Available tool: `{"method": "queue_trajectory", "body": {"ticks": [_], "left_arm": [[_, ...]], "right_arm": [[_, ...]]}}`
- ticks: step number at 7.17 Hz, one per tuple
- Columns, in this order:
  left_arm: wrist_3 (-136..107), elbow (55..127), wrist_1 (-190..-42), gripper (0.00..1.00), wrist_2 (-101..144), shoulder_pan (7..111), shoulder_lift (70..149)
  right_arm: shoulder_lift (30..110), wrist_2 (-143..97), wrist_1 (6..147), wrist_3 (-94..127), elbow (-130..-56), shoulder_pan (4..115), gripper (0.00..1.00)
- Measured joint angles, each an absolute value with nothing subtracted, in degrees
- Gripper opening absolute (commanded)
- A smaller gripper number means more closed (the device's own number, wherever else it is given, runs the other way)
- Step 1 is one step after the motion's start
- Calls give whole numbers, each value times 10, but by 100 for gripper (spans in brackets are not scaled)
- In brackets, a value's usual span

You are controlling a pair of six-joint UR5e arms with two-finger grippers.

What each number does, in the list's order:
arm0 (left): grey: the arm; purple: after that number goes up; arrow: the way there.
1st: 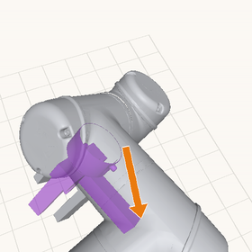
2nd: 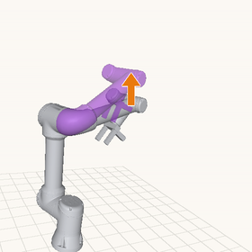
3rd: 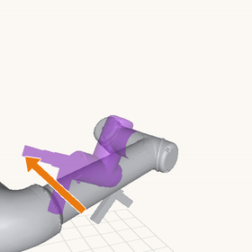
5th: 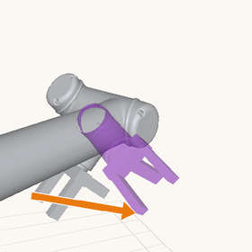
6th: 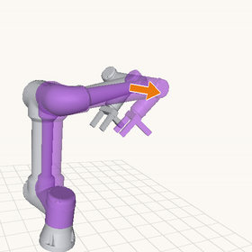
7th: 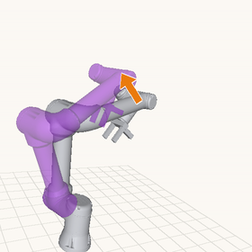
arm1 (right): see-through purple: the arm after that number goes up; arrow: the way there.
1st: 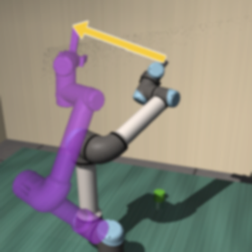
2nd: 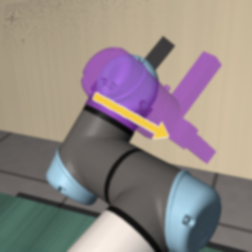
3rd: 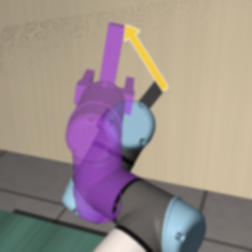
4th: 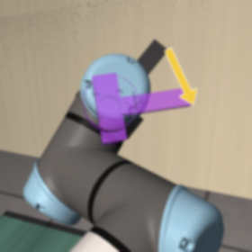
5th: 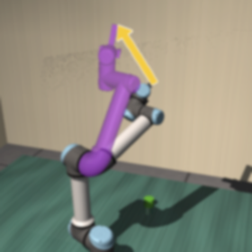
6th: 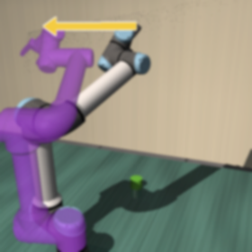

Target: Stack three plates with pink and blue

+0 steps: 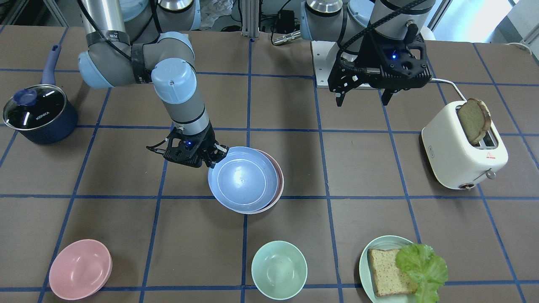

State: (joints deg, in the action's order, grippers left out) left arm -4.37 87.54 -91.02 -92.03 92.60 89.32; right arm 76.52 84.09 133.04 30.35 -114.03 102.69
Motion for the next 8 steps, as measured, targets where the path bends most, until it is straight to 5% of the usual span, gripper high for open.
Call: {"method": "queue_trajectory", "body": {"ticks": [1,3,8], "left_arm": [[-43,877,-910,100,-920,925,892],[-43,877,-909,100,-920,925,890],[-45,877,-909,100,-919,925,889]], "right_arm": [[767,839,1330,305,-1141,1029,52],[767,838,1331,302,-1134,1026,64],[778,900,1126,95,-950,936,72]]}}
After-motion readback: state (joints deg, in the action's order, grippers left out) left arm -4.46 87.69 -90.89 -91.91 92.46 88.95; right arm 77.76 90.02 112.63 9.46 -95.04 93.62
